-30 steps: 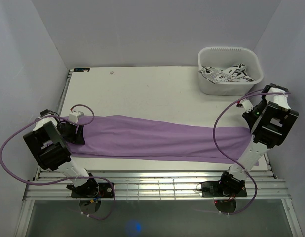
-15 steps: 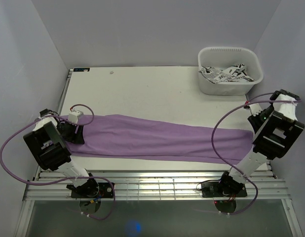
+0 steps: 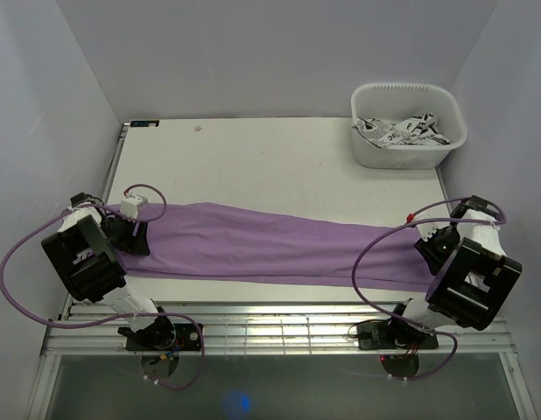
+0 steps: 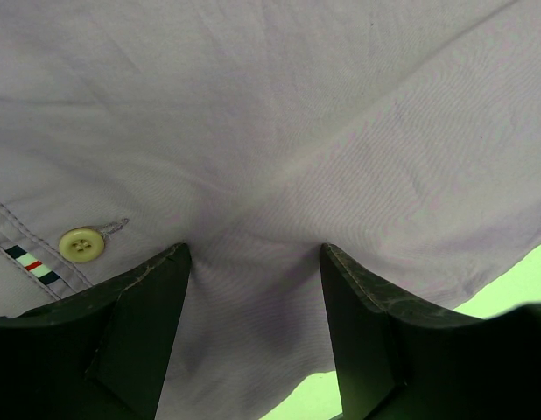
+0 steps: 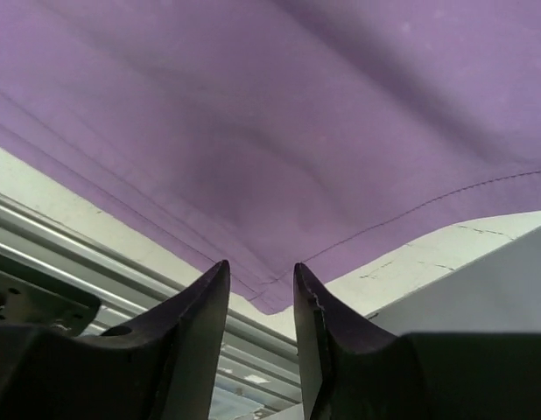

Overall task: Fold and stack the trousers
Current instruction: Fold the trousers

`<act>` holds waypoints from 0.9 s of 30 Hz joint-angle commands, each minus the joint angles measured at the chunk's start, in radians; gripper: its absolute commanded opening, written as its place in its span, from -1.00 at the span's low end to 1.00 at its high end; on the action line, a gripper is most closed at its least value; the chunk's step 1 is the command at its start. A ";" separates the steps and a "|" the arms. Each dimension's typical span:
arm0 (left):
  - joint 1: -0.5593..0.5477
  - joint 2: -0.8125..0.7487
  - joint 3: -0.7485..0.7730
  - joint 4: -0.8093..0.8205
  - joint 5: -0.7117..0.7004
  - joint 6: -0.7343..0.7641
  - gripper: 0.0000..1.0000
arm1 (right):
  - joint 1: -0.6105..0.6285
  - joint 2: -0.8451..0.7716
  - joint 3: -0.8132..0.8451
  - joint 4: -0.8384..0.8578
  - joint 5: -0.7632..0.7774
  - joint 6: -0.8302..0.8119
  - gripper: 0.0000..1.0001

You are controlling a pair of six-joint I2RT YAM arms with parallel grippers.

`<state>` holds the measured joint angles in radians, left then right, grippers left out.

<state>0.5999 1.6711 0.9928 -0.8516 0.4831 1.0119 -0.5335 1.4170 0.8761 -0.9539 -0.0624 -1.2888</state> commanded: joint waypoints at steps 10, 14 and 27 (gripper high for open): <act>0.008 0.059 -0.022 0.059 -0.123 0.010 0.49 | 0.001 0.063 -0.084 0.153 0.156 -0.319 0.03; 0.008 0.061 -0.022 0.062 -0.133 0.019 0.49 | -0.003 0.060 -0.088 0.132 0.185 -0.337 0.05; 0.008 0.065 -0.025 0.066 -0.126 0.013 0.49 | -0.051 0.080 -0.081 0.079 0.194 -0.376 -0.10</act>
<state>0.5999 1.6737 0.9977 -0.8524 0.4770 1.0115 -0.5816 1.4818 0.7891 -0.8391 0.1268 -1.6402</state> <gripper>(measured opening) 0.736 0.474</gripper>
